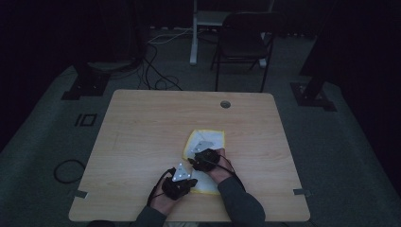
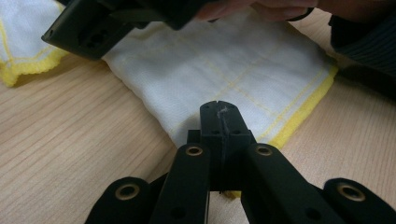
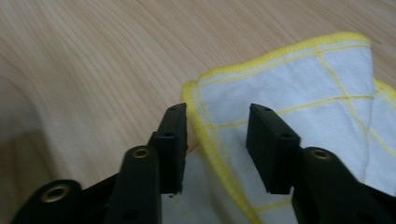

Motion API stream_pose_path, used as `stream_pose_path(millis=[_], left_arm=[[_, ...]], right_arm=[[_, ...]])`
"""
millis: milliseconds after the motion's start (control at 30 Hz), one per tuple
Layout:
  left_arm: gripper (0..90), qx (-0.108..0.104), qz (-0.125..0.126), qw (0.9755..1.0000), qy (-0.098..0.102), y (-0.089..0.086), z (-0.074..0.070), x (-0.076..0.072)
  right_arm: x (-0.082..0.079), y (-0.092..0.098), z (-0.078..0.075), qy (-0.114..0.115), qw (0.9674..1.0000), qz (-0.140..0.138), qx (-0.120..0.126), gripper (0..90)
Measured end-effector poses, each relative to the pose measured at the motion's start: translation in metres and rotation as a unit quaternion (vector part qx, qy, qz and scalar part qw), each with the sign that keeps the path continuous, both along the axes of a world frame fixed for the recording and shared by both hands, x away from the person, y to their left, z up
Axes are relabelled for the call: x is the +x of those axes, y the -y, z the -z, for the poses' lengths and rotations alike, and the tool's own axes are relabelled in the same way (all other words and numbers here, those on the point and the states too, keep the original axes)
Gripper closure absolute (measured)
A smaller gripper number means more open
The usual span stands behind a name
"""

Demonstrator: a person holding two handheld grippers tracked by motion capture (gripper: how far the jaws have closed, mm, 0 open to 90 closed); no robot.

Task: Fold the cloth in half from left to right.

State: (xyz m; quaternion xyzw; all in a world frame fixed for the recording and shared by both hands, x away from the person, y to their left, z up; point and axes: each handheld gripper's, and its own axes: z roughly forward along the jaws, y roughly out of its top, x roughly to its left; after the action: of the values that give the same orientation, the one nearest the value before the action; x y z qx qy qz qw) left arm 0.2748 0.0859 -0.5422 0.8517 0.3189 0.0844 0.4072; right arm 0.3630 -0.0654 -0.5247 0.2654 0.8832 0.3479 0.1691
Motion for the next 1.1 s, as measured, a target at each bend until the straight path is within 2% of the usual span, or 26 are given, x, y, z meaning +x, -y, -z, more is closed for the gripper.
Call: stream_pose_path(millis=[100,167,333,433,500,600,667,833,933,1100], left_arm=[[90.0,0.002,0.000,1.0000,0.003,0.000,-0.001,-0.001],[90.0,0.003,0.000,1.0000,0.003,-0.001,-0.002,-0.001],[90.0,-0.002,-0.002,1.0000,0.004,-0.002,-0.004,-0.002],[90.0,-0.005,-0.007,0.9999,0.014,-0.003,-0.009,0.001],[85.3,-0.009,-0.016,0.9996,0.022,-0.003,-0.012,0.006],[79.8,-0.012,-0.028,0.9991,0.029,-0.003,-0.016,0.014],[76.1,-0.016,-0.040,0.9984,0.035,0.000,-0.019,0.028],[68.9,-0.007,-0.062,0.9969,0.048,0.010,-0.020,0.055],[65.7,-0.008,-0.082,0.9956,0.045,0.014,-0.019,0.071],[63.1,-0.003,-0.096,0.9946,0.038,0.020,-0.018,0.092]], right_arm=[[0.002,0.001,-0.005,0.006,0.9999,0.006,0.010,82.7],[0.003,0.004,-0.010,0.014,0.9997,0.012,0.015,87.8],[0.012,0.017,-0.022,0.025,0.9986,0.033,0.031,88.6],[0.019,0.029,-0.026,0.020,0.9973,0.046,0.054,88.5],[0.023,0.036,-0.028,0.012,0.9961,0.057,0.067,88.5],[0.026,0.045,-0.031,0.014,0.9947,0.069,0.075,88.5],[0.027,0.049,-0.033,0.018,0.9940,0.075,0.077,88.5],[0.030,0.056,-0.038,0.026,0.9924,0.088,0.082,88.5],[0.032,0.061,-0.039,0.029,0.9916,0.096,0.082,88.5],[0.038,0.072,-0.038,0.029,0.9902,0.109,0.082,88.4]])
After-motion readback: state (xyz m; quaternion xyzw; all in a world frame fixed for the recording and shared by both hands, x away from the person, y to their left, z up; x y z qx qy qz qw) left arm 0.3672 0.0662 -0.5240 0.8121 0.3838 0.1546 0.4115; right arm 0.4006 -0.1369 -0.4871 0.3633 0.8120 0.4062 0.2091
